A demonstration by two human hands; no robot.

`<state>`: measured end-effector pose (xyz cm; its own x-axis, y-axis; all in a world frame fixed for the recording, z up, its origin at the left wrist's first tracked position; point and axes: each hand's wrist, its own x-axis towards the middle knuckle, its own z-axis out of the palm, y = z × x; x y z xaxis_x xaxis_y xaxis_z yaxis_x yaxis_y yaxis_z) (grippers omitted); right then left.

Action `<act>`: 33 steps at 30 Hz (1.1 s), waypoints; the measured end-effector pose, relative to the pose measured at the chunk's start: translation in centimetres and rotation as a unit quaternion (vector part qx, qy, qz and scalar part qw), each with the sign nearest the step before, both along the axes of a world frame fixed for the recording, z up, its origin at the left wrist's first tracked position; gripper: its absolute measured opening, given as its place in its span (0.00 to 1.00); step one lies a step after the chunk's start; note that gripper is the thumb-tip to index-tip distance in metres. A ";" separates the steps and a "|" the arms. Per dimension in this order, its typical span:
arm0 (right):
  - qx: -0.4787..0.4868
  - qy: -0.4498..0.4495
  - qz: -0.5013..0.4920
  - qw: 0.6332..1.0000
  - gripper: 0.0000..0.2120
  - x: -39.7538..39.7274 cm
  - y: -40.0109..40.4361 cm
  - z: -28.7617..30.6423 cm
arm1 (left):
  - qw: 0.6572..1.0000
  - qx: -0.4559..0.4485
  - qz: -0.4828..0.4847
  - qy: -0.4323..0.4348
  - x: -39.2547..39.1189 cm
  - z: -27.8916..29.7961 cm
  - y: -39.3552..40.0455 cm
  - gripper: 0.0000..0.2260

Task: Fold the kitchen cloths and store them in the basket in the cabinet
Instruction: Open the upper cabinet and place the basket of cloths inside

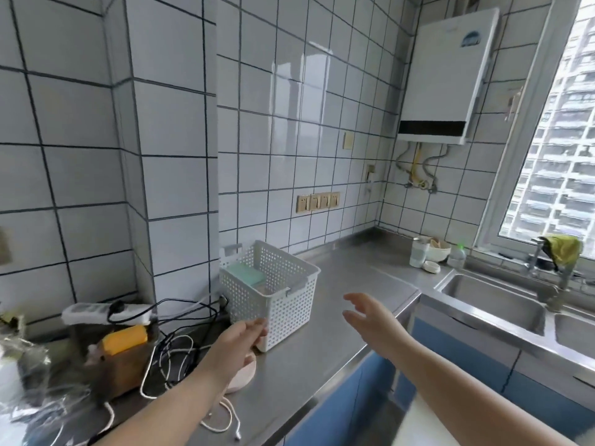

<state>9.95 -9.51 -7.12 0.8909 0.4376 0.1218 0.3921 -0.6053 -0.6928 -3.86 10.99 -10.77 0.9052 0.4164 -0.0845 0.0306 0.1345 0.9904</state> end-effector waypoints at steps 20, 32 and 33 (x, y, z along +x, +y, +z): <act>-0.007 0.127 0.071 0.989 0.27 33.0 14.6 -8.8 | 0.951 -0.114 0.261 0.121 24.6 -7.3 5.6 0.03; 0.098 0.424 0.075 0.897 0.06 36.9 16.5 -12.2 | 0.946 -0.065 0.293 0.124 26.1 -8.1 6.0 0.16; 0.108 0.423 0.082 0.896 0.08 36.9 16.6 -12.2 | 0.948 -0.059 0.288 0.122 26.0 -8.2 6.0 0.18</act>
<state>46.83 7.14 -19.34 0.6301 0.6185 -0.4696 -0.2580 -0.4036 -0.8778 22.15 17.02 -18.95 0.4775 0.8101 -0.3401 0.1452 0.3090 0.9399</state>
